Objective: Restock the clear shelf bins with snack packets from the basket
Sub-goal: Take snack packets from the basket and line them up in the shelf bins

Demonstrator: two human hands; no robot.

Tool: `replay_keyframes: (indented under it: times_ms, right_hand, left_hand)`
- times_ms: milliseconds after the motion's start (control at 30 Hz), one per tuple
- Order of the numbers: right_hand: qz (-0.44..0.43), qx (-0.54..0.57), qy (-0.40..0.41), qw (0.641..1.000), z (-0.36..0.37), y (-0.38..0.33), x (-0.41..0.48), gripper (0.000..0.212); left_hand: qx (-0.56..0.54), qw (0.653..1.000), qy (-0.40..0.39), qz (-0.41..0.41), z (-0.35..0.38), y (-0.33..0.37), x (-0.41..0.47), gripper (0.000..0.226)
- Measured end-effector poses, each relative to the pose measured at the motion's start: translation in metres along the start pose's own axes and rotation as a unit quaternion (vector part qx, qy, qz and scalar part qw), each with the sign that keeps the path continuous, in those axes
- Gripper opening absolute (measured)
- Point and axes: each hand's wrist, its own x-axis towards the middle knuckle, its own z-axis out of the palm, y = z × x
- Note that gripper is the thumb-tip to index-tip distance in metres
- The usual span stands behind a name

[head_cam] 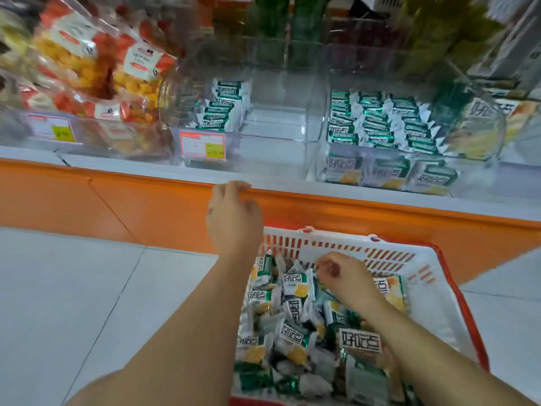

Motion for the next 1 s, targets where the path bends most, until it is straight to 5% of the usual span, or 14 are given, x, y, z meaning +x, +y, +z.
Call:
replay_keyframes:
  times_ms: [100, 200, 333, 433, 633, 833, 1000]
  right_hand:
    - [0.066, -0.051, -0.131, 0.988, 0.022, 0.045, -0.011, 0.024]
    - [0.068, -0.084, -0.197, 0.974, 0.038, 0.061, -0.020, 0.041]
    - [0.069, -0.100, -0.208, 0.971, 0.059, 0.067, -0.013, 0.052]
    - [0.093, -0.108, -0.191, 0.971, 0.071, 0.075, -0.006, 0.069]
    - [0.090, -0.034, -0.153, 0.983, 0.050, 0.061, -0.006, 0.071]
    - [-0.091, -0.018, 0.011, 0.996, -0.004, -0.028, -0.010, 0.061]
    - [-0.226, -0.016, 0.089, 0.970, -0.042, -0.100, -0.015, 0.062]
  left_hand:
    - [0.104, 0.971, -0.206, -0.064, 0.010, -0.014, -0.005, 0.039]
    - [0.173, 0.898, -0.397, -0.077, 0.005, -0.021, -0.012, 0.053]
    - [0.260, 0.806, -0.530, -0.031, 0.005, -0.020, -0.017, 0.060]
    - [0.278, 0.792, -0.543, -0.018, 0.009, -0.017, -0.016, 0.061]
    - [0.266, 0.800, -0.537, 0.003, 0.010, -0.014, -0.013, 0.062]
    - [0.122, 0.836, -0.535, 0.017, -0.012, 0.023, -0.008, 0.047]
    - [-0.017, 0.872, -0.485, 0.056, -0.054, 0.042, 0.000, 0.005]
